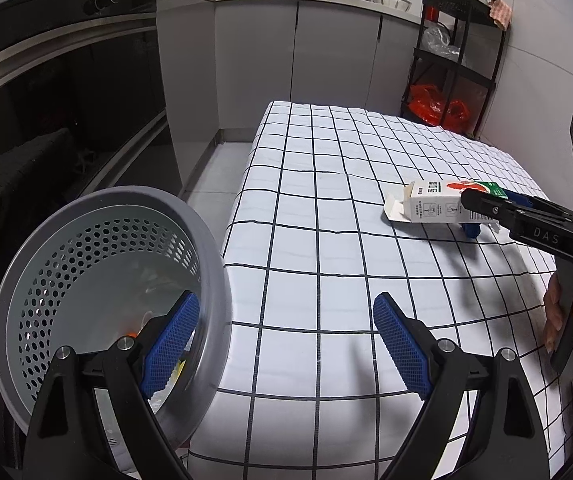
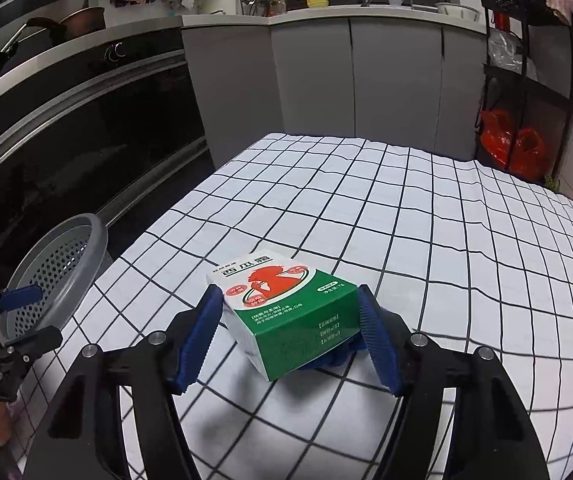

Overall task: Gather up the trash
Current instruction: 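Close the right gripper on the carton and lift it off the table, then grasp the blue ribbon with the left gripper while the right gripper holds the carton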

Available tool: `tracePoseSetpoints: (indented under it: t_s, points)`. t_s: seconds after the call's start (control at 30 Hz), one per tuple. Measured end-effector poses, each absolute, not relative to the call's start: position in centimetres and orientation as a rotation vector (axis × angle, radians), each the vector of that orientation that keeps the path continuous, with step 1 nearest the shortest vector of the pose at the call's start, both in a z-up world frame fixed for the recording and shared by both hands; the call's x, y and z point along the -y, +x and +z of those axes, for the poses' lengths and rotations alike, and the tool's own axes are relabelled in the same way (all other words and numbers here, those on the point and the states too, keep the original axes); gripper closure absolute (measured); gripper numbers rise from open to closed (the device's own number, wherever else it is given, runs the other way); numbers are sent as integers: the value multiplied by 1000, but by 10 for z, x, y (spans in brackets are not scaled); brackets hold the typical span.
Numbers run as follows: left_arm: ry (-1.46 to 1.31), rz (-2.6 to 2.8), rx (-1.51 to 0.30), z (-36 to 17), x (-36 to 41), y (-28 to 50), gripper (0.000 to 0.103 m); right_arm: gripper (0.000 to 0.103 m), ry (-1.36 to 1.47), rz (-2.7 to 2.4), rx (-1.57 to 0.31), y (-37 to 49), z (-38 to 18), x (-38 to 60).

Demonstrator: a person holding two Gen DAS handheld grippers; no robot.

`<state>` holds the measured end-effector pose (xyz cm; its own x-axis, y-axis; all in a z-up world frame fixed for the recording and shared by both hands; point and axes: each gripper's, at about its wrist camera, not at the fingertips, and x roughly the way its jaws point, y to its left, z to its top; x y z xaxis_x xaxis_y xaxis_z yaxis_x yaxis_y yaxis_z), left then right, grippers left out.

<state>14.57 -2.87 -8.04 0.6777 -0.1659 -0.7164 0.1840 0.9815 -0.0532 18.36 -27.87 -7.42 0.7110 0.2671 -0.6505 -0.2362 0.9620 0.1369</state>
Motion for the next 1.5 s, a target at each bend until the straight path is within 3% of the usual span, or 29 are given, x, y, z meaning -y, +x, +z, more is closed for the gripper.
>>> tracePoseSetpoints:
  t_s: [0.6,1.5]
  points:
    - [26,-229,-760,-67,38,127,16,40,248,59,-634,89,-33,309]
    - [160,-389,-858,-92,218,201,16,41,459,-136,-538,78,-24,405]
